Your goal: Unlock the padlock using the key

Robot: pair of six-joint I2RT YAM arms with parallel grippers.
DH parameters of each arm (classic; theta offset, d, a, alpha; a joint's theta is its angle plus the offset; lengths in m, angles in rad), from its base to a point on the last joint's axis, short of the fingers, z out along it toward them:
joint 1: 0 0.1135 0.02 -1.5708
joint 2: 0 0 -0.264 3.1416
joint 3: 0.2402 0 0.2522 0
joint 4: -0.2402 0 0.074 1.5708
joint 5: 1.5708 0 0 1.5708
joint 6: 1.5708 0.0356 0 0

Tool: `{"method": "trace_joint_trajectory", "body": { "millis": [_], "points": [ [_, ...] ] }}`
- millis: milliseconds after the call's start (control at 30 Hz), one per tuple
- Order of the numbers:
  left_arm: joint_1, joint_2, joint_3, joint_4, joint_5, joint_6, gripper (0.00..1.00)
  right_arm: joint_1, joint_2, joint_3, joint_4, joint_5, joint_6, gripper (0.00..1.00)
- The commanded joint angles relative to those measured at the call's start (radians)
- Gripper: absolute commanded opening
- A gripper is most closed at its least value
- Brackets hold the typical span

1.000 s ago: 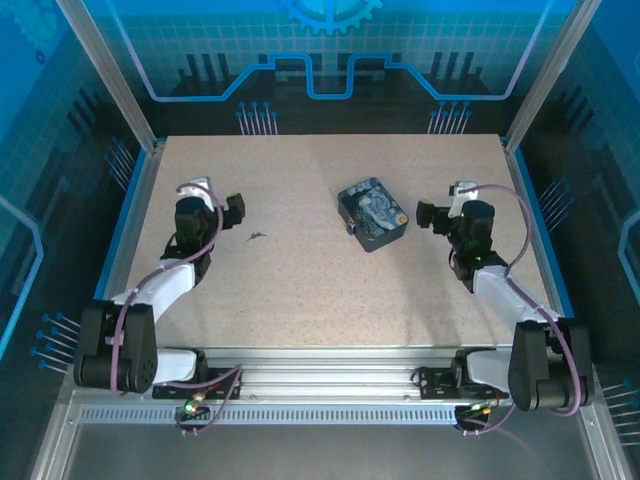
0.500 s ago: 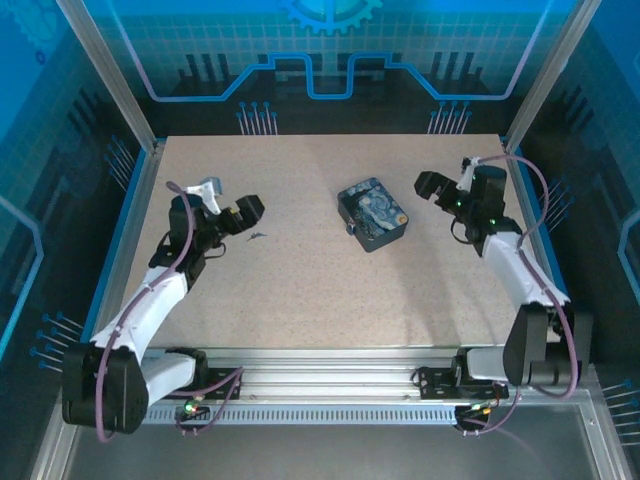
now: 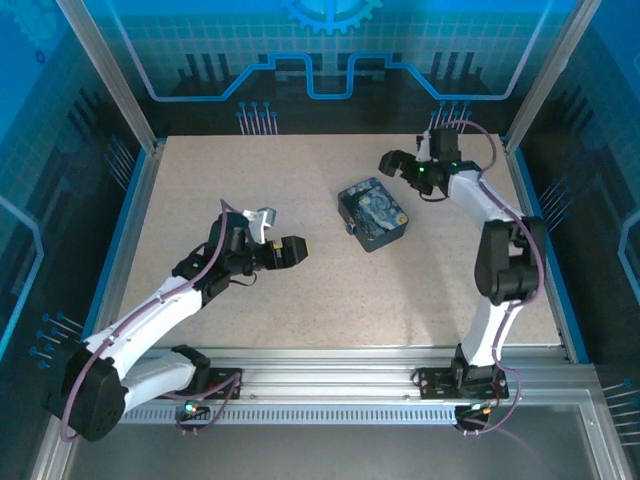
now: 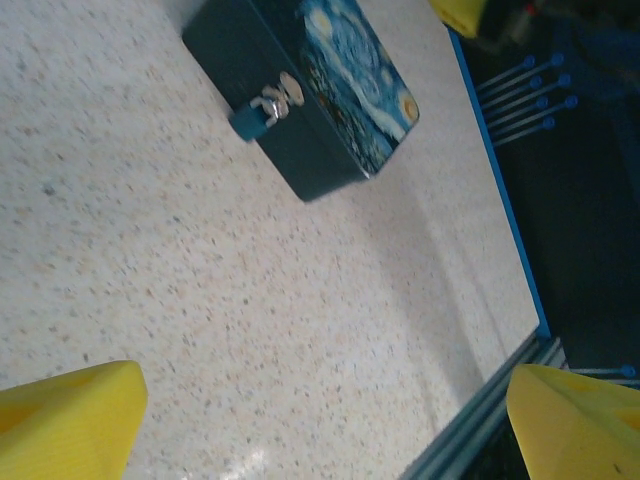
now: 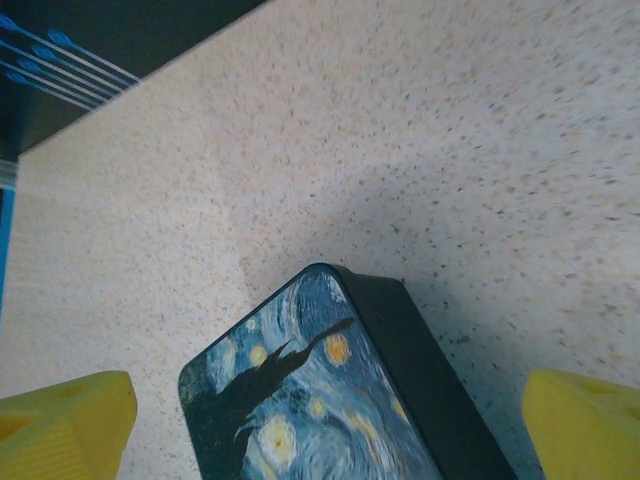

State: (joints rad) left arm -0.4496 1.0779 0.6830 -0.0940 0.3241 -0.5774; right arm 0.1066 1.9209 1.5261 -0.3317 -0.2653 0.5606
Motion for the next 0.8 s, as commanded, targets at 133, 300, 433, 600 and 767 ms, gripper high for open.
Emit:
{"method": "trace_joint_trajectory", "body": {
  "millis": [133,300,433,600,767],
  "points": [
    [-0.044,-0.03,-0.015,-0.041,0.011,-0.018,0.93,0.071,0.192,0.224,-0.182,-0.024,-0.023,0.99],
    [-0.045,-0.033,-0.034,-0.029,0.0,-0.021,0.93,0.118,0.258,0.301,-0.22,-0.039,-0.042,0.98],
    [-0.046,-0.038,-0.042,-0.017,-0.021,-0.022,0.94,0.151,0.267,0.314,-0.226,-0.072,-0.064,0.95],
    [-0.044,-0.015,-0.03,-0.03,-0.049,-0.012,0.94,0.213,0.261,0.325,-0.26,-0.106,-0.123,0.95],
    [-0.043,0.021,-0.002,-0.038,-0.083,-0.009,0.94,0.279,0.237,0.309,-0.293,-0.127,-0.184,0.94]
  ]
}}
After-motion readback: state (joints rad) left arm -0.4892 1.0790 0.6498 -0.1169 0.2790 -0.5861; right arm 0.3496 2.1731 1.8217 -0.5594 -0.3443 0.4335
